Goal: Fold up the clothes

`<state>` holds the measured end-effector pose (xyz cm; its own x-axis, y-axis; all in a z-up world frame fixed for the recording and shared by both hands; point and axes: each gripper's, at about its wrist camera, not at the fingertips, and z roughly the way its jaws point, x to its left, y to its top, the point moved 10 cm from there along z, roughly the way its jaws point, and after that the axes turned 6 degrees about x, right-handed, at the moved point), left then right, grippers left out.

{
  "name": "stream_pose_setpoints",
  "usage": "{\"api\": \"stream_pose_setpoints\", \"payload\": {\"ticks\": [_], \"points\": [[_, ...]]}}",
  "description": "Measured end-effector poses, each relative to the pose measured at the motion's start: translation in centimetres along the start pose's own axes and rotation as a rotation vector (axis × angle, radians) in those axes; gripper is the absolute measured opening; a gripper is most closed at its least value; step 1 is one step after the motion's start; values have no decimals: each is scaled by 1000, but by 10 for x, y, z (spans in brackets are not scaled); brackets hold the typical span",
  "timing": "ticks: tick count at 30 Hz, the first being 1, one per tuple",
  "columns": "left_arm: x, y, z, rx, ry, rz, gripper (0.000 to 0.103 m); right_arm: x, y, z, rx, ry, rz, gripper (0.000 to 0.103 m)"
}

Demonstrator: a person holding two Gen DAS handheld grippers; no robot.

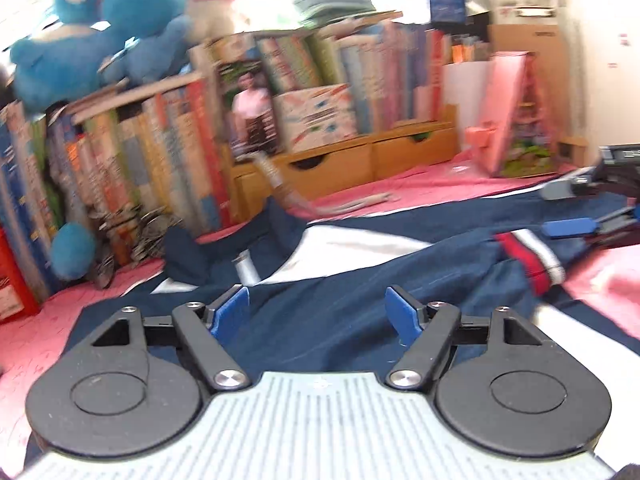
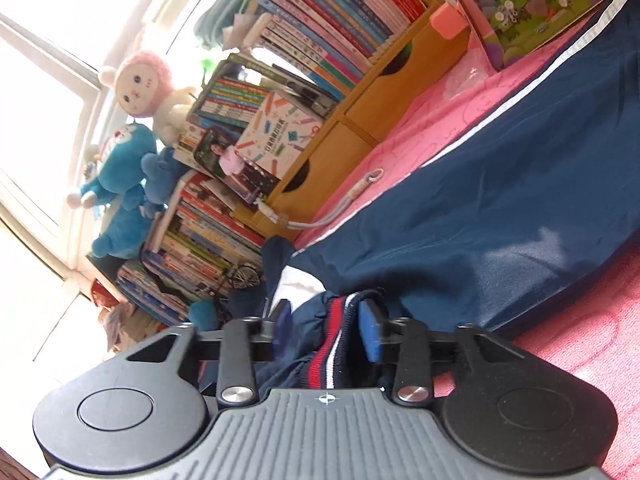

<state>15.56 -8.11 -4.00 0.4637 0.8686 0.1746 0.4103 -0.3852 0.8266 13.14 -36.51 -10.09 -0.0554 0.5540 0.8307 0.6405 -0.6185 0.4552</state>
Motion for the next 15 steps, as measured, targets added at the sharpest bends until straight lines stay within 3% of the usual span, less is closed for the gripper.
{"api": "stream_pose_setpoints", "payload": {"ticks": [2, 4, 7, 10, 11, 12, 13, 15], "points": [[-45, 13, -5, -21, -85, 113, 81, -4, 4, -11, -41, 64, 32, 56], [-87, 13, 5, -5, -125, 224, 82, -11, 5, -19, -81, 157, 102, 61], [-131, 4, 35, 38, -98, 352, 82, -28, 6, -28, -126, 279, 214, 62], [-139, 1, 66, 87, -50, 313, 82, -41, 11, -31, -144, 297, 296, 64], [-137, 2, 72, 104, -70, 255, 74, -44, 13, -31, -144, 299, 311, 65], [-135, 3, 78, 119, -88, 197, 42, -48, 14, -30, -145, 301, 327, 67], [-129, 5, 78, 131, -68, 163, 28, -51, 15, -30, -145, 304, 343, 67], [-116, 10, 75, 118, -22, 126, 24, -53, 16, -28, -143, 300, 350, 67]]}}
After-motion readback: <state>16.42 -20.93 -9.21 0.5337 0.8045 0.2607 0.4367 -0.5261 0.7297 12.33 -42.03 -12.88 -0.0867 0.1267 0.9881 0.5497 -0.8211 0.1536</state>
